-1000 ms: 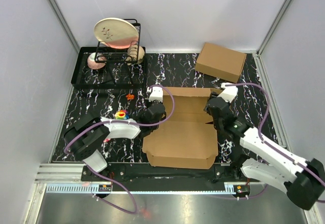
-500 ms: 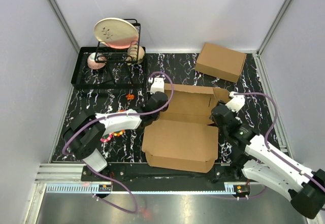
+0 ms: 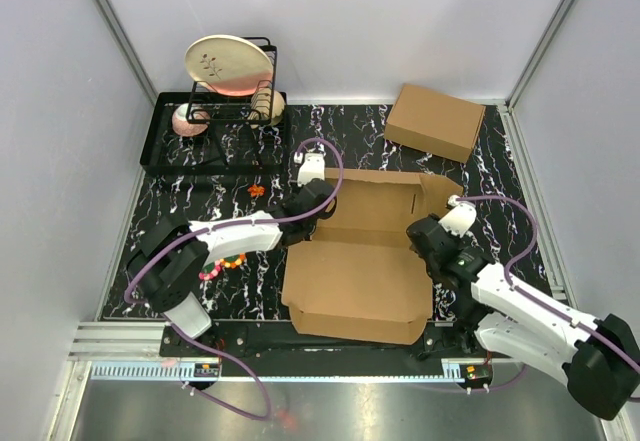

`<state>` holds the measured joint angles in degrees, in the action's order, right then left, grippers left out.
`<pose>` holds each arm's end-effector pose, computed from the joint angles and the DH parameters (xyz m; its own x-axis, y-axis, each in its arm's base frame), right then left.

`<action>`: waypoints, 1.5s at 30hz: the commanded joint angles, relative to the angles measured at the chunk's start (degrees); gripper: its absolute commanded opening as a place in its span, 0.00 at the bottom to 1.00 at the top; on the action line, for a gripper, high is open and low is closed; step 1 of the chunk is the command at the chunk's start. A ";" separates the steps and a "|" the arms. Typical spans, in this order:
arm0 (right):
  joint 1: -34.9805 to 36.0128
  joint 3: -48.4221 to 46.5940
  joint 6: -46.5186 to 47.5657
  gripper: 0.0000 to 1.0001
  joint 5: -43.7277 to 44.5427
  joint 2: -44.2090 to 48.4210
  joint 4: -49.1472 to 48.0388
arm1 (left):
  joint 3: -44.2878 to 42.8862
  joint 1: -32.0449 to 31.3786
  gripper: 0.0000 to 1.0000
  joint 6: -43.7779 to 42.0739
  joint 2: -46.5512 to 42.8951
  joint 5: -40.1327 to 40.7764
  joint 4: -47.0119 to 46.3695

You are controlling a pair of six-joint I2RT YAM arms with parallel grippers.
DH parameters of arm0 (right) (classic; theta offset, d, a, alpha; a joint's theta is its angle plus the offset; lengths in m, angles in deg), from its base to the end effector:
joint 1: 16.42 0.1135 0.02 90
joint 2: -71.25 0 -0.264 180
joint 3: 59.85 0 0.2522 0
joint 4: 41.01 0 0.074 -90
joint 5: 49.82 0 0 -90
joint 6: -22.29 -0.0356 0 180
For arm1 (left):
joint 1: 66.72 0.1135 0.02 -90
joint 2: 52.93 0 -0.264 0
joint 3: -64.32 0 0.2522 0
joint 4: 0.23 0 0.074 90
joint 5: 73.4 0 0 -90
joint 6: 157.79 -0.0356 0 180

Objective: Fold the paper box

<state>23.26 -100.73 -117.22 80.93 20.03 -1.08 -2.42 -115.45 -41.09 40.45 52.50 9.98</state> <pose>0.1436 0.0889 0.1964 -0.5080 0.3272 -0.7968 0.3446 0.9250 0.1601 0.2421 -0.2442 0.2023 -0.4879 0.0042 -0.8729 0.0897 0.9949 -0.0454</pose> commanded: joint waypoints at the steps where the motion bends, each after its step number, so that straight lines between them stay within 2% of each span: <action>1: -0.04 -2.94 -4.01 0.52 -1.37 -1.51 3.00 | 0.06 0.21 0.00 3.62 -1.10 5.49 1.44; 11: -0.04 -4.26 -5.77 0.52 0.55 -5.63 2.48 | 2.52 0.21 0.00 3.36 -2.59 5.94 -1.11; 17: -0.13 -5.41 -5.50 0.51 2.49 -13.10 -2.79 | 1.64 0.21 0.00 2.92 -1.54 3.74 -0.67; 26: -0.22 -5.14 -4.19 0.48 5.48 -18.65 -10.17 | 1.91 0.21 0.00 2.57 -1.89 3.30 -0.32; 31: -0.48 -5.05 -4.79 0.47 7.41 -18.92 -13.34 | 1.91 0.21 0.00 2.66 -1.71 2.86 0.12; 39: -0.57 2.41 -5.42 0.51 7.50 -9.86 -25.45 | 1.82 0.13 0.00 3.27 -1.28 2.42 0.74; 45: -0.66 0.75 -7.17 0.52 7.59 -13.55 -22.66 | 1.90 0.13 0.00 3.54 -1.19 2.51 1.09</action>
<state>22.83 -99.06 -121.79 86.16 8.27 -21.95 -0.43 -115.19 -38.21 39.10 56.90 10.00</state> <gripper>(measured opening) 0.515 0.054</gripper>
